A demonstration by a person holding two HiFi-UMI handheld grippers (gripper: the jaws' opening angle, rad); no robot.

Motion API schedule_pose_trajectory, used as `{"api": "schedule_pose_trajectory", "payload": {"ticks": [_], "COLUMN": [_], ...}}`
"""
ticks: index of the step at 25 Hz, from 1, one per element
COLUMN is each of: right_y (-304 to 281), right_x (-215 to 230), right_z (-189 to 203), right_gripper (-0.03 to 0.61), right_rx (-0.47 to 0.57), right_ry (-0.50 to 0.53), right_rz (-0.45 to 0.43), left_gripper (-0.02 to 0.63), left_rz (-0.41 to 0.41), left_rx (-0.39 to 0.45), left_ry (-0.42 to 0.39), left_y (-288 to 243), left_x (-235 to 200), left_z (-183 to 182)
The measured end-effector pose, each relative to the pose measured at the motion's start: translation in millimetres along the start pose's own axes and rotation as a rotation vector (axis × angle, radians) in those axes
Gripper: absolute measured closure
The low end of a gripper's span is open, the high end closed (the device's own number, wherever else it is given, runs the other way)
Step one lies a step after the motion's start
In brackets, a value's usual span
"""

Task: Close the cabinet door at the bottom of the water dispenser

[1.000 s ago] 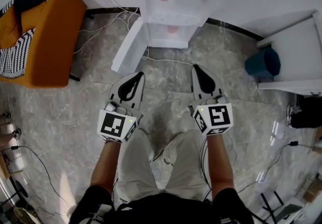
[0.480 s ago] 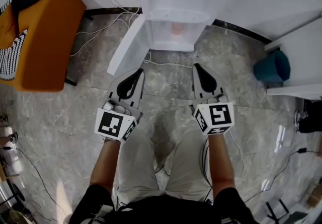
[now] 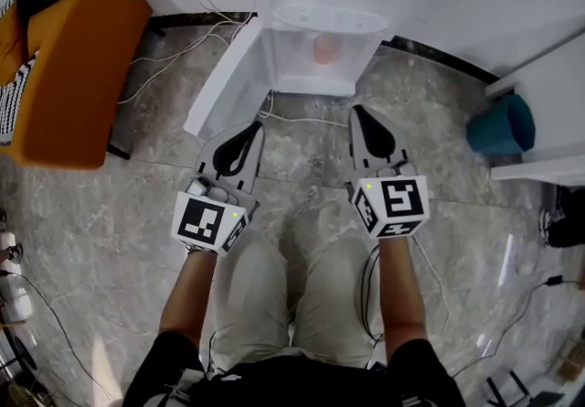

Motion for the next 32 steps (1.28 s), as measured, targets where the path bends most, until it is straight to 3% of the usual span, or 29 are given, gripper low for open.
{"api": "schedule_pose_trajectory", "payload": {"ticks": [8,24,32], "right_y": [-16,-30,-44], "right_x": [1,2,-11], "right_z": [16,50,57], "right_gripper": [0.543,0.543,0.543], "right_rx": [0.014,-0.061,-0.071], "right_ry": [0.024,0.045,0.046], "right_rz": [-0.016,-0.075,-0.128], "left_gripper": [0.606,0.606,0.607], "left_rz": [0.004,-0.054,-0.134], "left_rx": [0.010,-0.036,-0.053], "left_ry": [-0.048,-0.049,-0.015], "left_y": [-6,5,26], "left_x": [-7,-22,-36], "left_z": [29,61,70]}}
Point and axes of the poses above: the fingertips, and each gripper's own axes: y backward along the fingers, x to its right, z out of its underside, the point moved 10 cm from there along y, backward along the fingers, and after that the axes turned 1 degree about -z, right-handed, at the moved point
